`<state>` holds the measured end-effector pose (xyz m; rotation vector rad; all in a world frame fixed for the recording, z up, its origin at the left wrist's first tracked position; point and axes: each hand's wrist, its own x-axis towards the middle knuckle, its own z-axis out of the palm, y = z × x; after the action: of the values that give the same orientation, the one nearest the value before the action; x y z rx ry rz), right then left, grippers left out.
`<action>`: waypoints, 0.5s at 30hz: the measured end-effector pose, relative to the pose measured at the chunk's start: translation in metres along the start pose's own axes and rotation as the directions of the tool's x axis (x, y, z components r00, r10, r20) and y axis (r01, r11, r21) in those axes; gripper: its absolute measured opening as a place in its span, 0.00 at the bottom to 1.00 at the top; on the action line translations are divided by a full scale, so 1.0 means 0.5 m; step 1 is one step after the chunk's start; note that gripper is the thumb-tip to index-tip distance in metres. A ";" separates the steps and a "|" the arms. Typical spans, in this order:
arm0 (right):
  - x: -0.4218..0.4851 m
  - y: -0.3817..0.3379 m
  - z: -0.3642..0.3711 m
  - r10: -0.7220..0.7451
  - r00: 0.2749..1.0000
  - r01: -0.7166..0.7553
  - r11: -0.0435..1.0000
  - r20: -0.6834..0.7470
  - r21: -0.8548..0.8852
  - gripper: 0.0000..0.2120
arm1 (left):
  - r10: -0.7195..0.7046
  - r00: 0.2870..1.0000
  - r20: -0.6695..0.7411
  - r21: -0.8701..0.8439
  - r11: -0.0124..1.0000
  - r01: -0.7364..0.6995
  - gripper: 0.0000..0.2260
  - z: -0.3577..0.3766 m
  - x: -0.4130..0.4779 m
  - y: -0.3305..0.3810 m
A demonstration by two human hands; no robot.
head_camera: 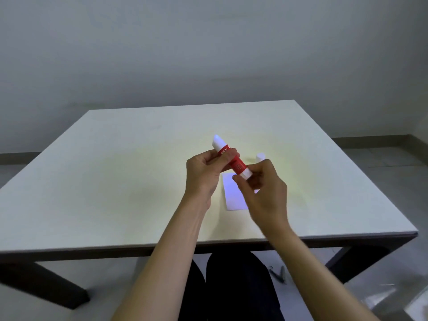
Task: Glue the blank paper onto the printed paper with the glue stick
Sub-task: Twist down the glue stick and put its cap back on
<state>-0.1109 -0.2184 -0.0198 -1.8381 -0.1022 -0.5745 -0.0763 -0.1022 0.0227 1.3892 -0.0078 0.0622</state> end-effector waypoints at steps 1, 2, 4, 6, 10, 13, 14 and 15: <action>-0.008 0.008 0.008 -0.179 0.981 0.155 0.956 -0.078 -0.249 0.08 | -0.006 1.000 -0.012 0.000 1.000 0.006 0.02 0.002 -0.001 -0.002; -0.010 0.016 0.014 -0.259 0.961 0.207 0.908 -0.100 -0.365 0.10 | -0.005 1.000 -0.025 0.008 1.000 0.005 0.02 0.004 -0.001 -0.004; -0.004 0.012 0.011 -0.047 0.998 0.036 0.973 -0.041 -0.228 0.15 | 0.002 0.999 -0.054 0.025 1.000 -0.001 0.04 0.003 0.001 -0.007; 0.015 -0.011 -0.005 0.370 0.898 -0.409 0.902 0.238 0.141 0.23 | -0.006 0.998 -0.070 0.033 0.999 0.009 0.07 -0.002 0.002 -0.008; 0.031 -0.006 -0.025 0.462 0.664 -0.746 0.454 0.588 0.487 0.21 | -0.023 0.997 -0.068 0.036 0.999 0.026 0.05 -0.004 -0.002 -0.008; 0.021 0.001 -0.013 0.431 0.765 -0.643 0.469 0.478 0.606 0.10 | 0.015 0.993 -0.119 0.051 0.999 -0.009 0.08 -0.003 0.005 -0.005; 0.017 -0.001 -0.009 0.423 0.768 -0.639 0.460 0.481 0.616 0.10 | 0.029 0.991 -0.131 0.062 0.998 -0.021 0.09 -0.002 0.007 -0.003; 0.016 0.000 -0.005 0.422 0.749 -0.661 0.438 0.510 0.609 0.12 | 0.036 0.990 -0.133 0.068 0.997 -0.027 0.09 0.000 0.009 -0.002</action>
<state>-0.1047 -0.2223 -0.0157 -0.9689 0.0689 0.2297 -0.0717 -0.1020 0.0218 1.4483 0.0853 0.1840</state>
